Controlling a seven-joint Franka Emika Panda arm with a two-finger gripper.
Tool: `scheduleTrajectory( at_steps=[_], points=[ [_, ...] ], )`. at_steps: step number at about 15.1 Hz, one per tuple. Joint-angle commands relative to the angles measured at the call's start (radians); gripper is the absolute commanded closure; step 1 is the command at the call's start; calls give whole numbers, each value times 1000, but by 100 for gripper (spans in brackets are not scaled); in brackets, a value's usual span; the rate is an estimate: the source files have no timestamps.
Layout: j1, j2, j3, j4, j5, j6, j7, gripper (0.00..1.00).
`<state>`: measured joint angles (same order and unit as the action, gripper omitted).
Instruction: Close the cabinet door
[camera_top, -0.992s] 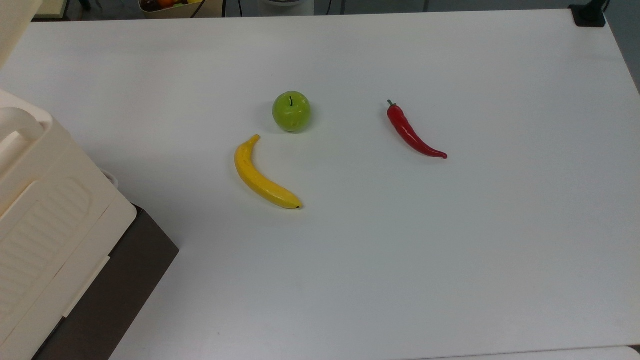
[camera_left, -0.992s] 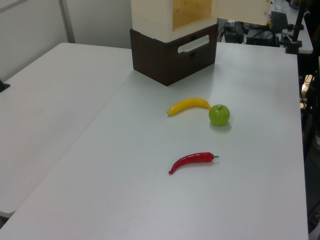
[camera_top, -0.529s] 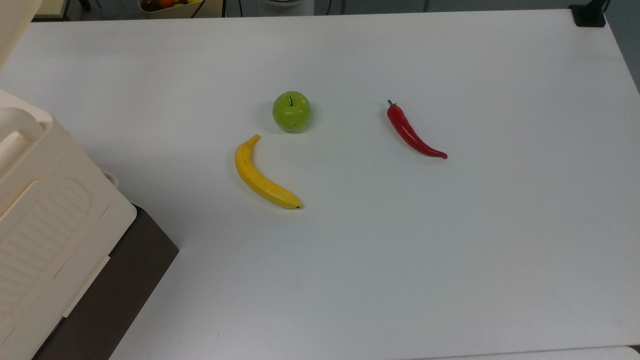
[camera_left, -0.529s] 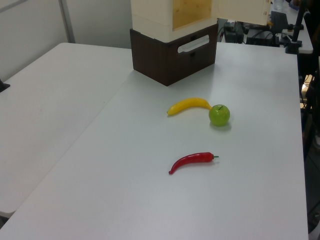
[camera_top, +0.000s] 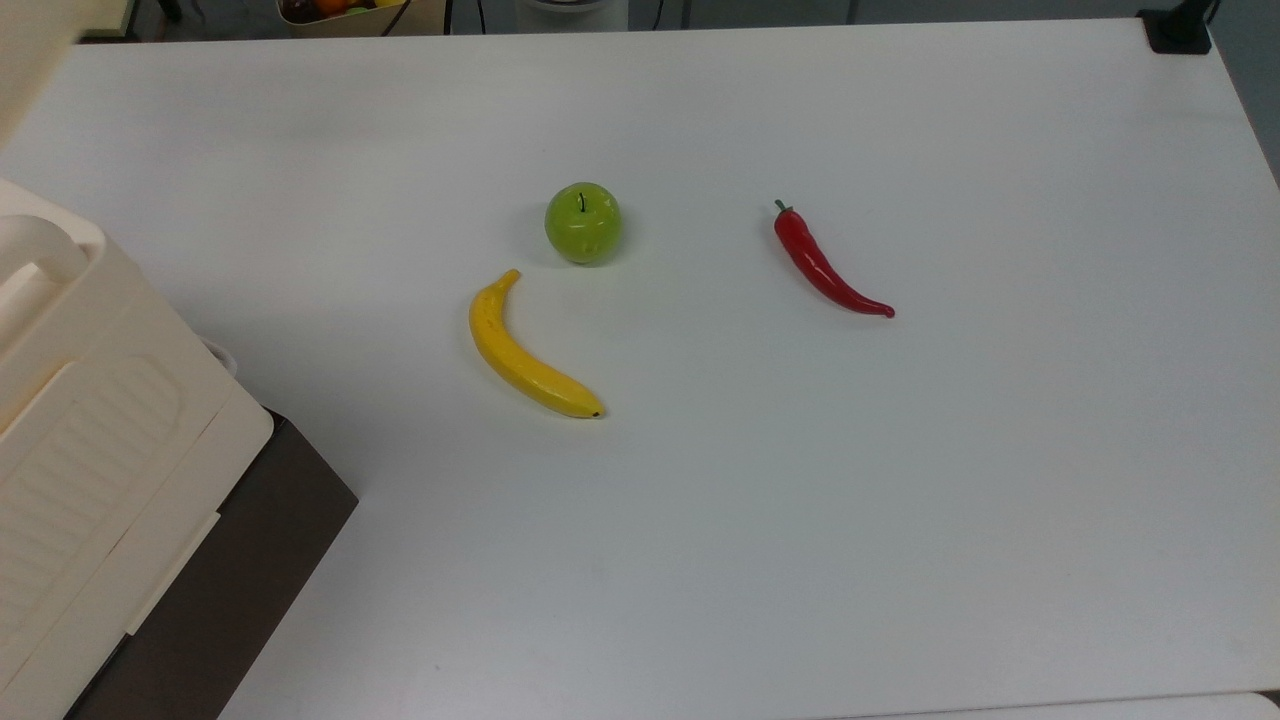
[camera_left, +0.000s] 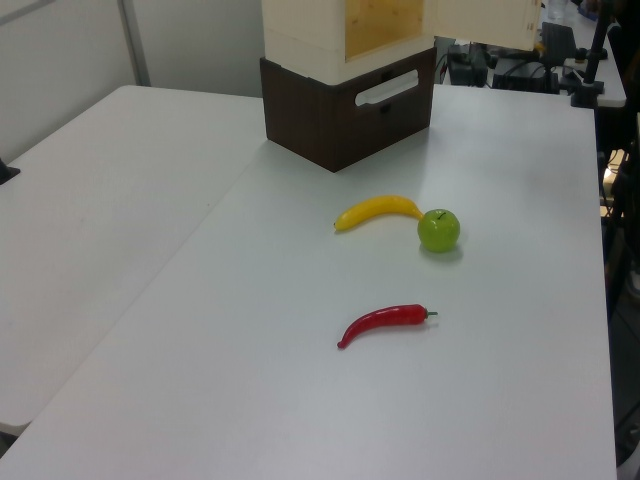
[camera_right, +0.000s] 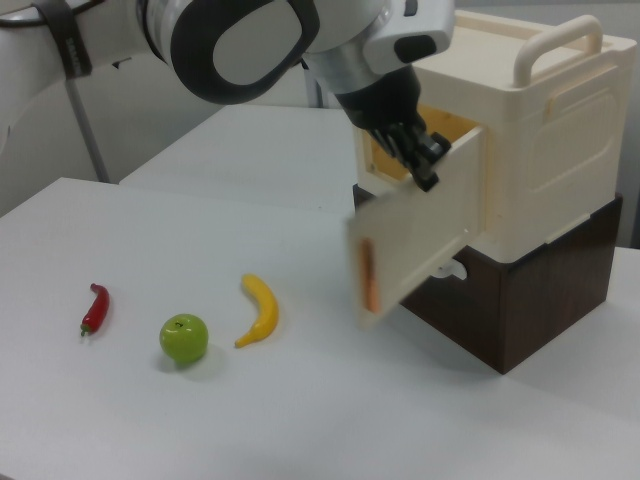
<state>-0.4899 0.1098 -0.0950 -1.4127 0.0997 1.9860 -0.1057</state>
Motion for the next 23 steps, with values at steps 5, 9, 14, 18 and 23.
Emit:
scheduleTrajectory(
  at_steps=[5, 9, 14, 18, 23],
  points=[
    [27, 37, 87, -22, 40, 149, 107, 100],
    [63, 97, 90, -15, 38, 308, 197, 100],
    [67, 111, 90, -22, 37, 372, 225, 100],
    [70, 111, 90, -23, 35, 369, 224, 100],
    [125, 78, 90, -49, 15, 276, 212, 100]
  ],
)
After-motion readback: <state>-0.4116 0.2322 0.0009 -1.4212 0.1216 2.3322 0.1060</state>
